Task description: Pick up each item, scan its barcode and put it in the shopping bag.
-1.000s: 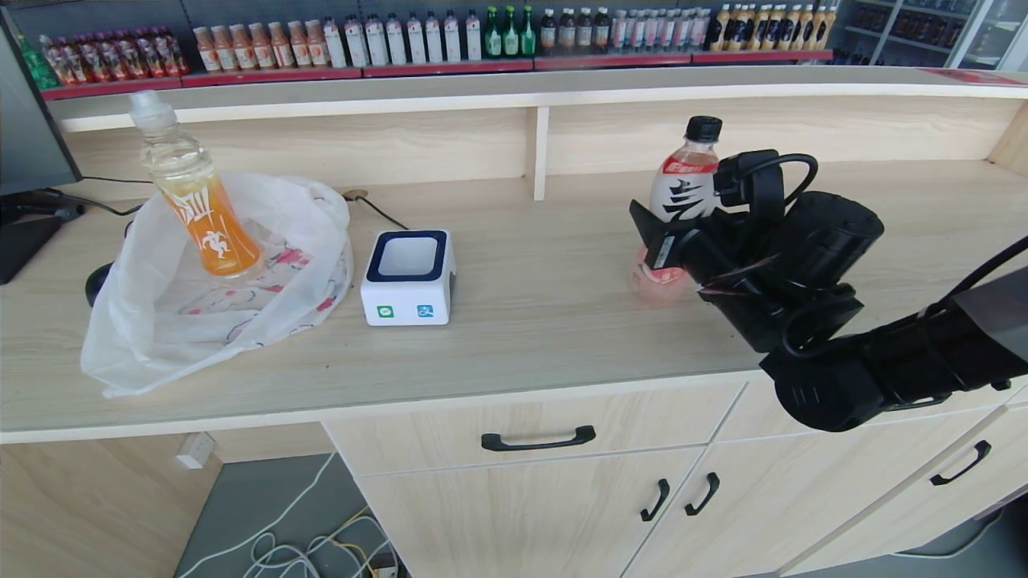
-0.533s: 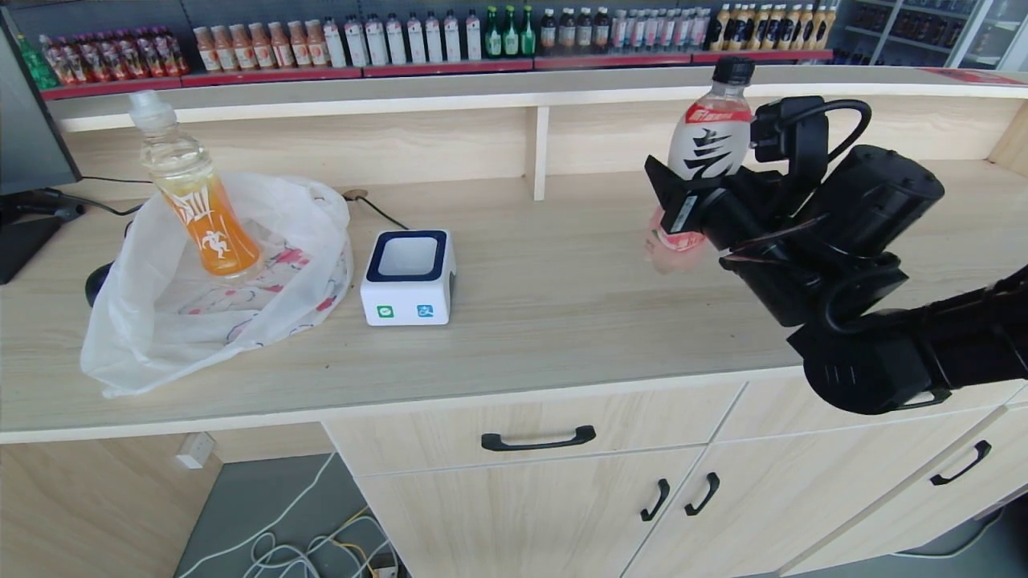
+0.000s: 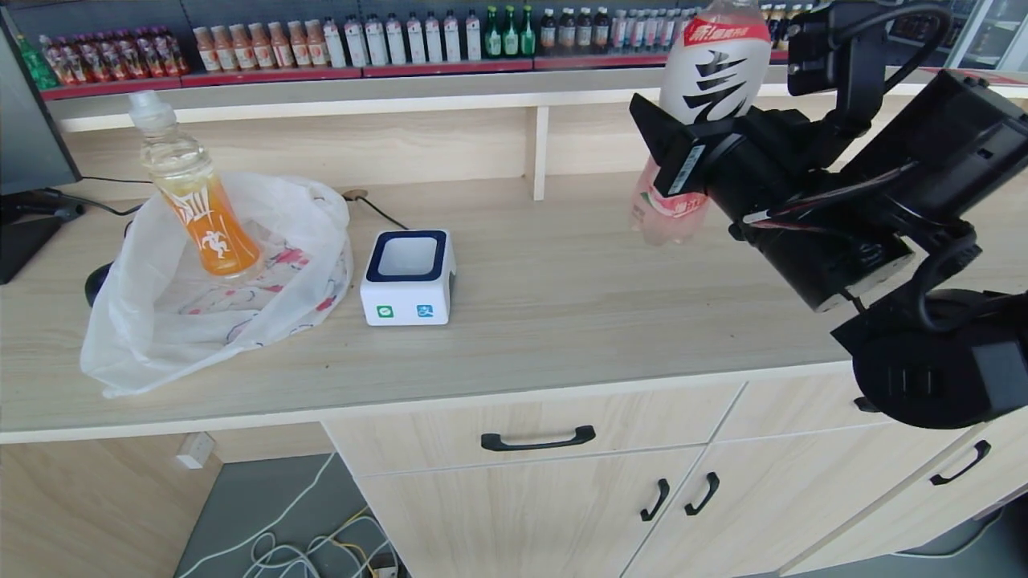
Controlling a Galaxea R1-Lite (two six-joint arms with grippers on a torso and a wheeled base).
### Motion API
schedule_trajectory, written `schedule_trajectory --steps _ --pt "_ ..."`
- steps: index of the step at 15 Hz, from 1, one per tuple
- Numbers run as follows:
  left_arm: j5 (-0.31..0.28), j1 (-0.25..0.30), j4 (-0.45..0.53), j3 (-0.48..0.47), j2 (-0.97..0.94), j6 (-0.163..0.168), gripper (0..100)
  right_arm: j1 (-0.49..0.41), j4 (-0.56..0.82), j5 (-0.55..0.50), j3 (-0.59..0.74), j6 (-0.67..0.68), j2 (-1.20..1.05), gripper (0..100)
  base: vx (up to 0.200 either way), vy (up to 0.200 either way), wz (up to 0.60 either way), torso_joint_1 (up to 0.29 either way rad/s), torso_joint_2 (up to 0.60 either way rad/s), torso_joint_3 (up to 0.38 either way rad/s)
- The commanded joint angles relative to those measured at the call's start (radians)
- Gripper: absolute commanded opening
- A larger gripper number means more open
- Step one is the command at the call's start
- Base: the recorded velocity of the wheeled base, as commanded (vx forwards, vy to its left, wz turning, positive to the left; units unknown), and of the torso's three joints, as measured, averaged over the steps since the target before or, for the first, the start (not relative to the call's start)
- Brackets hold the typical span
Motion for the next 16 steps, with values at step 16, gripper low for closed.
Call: schedule_trajectory --steps 16 --pt "0.000 0.000 0.000 0.000 0.000 0.000 100 0.617 -0.135 -0.404 -0.014 -0.206 0.068 0 0.000 0.000 0.00 0.000 0.00 0.000"
